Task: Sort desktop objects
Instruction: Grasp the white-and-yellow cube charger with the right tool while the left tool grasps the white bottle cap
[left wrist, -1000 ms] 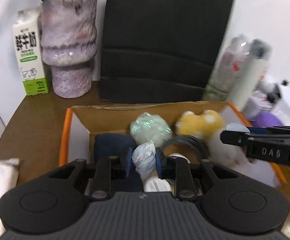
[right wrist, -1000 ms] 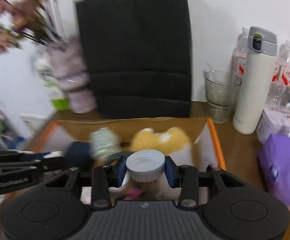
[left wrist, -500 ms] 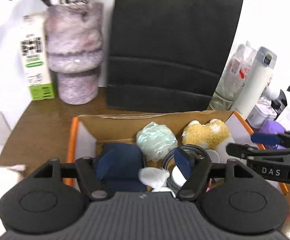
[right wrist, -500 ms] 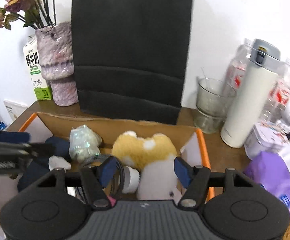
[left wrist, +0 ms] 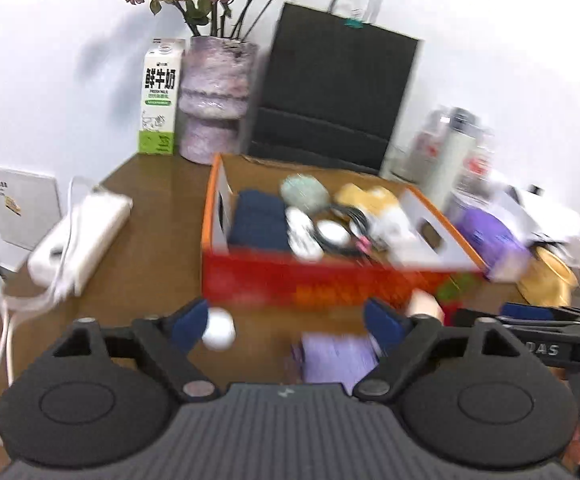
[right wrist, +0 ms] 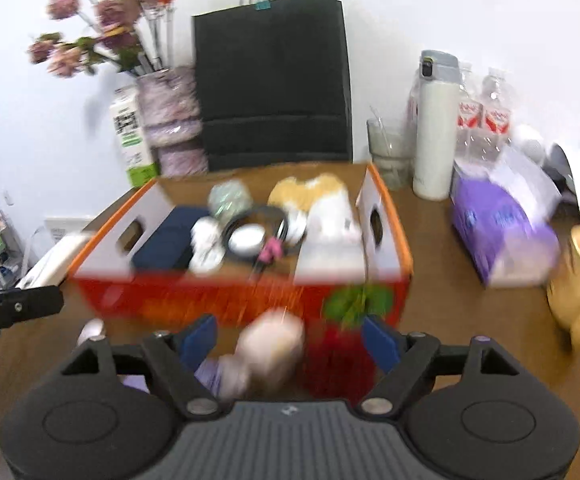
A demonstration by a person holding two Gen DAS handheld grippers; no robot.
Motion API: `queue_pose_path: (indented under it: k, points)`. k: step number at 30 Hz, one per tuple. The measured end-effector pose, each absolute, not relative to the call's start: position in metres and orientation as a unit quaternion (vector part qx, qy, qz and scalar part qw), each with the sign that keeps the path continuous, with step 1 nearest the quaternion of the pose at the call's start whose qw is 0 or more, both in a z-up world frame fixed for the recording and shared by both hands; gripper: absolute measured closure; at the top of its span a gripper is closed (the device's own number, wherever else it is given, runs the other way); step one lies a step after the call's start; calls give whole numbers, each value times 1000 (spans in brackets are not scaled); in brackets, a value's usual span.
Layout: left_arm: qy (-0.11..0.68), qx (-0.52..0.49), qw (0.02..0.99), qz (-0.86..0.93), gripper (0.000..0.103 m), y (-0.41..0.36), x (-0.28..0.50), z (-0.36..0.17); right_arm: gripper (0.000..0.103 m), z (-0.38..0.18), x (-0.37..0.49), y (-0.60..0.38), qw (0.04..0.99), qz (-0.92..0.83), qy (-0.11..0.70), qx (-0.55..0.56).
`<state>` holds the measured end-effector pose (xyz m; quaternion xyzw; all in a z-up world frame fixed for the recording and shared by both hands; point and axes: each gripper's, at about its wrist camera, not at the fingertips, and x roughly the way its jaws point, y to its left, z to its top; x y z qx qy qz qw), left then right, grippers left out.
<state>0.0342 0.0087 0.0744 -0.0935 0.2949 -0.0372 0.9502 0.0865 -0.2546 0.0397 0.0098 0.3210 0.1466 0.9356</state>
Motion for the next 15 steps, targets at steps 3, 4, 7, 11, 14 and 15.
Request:
queue_pose_path:
  k: [3,4,7,11,14,15]
  points:
    - [294,-104,950,-23,8,16,-6,57,21,24,39,-257,933,155,322,25]
    - [291,-106,950,-21,8,18,-16,52,20,18,26,-258,932,154,325,35]
    - [285,-93,954,-25,6,20,-45,37,18,3,-11,-258,932,156,323,45]
    - [289,-58,956,-10,6,12,-74,21,14,-11,-57,-251,943,145,299,11]
    - [276,-38,960,-14,4,5,-91,13,13,-14,-80,-251,943,152,295,29]
    - [270,-28,962,-10,3,2,-94,11,12,-14,-84,-250,941,161,295,33]
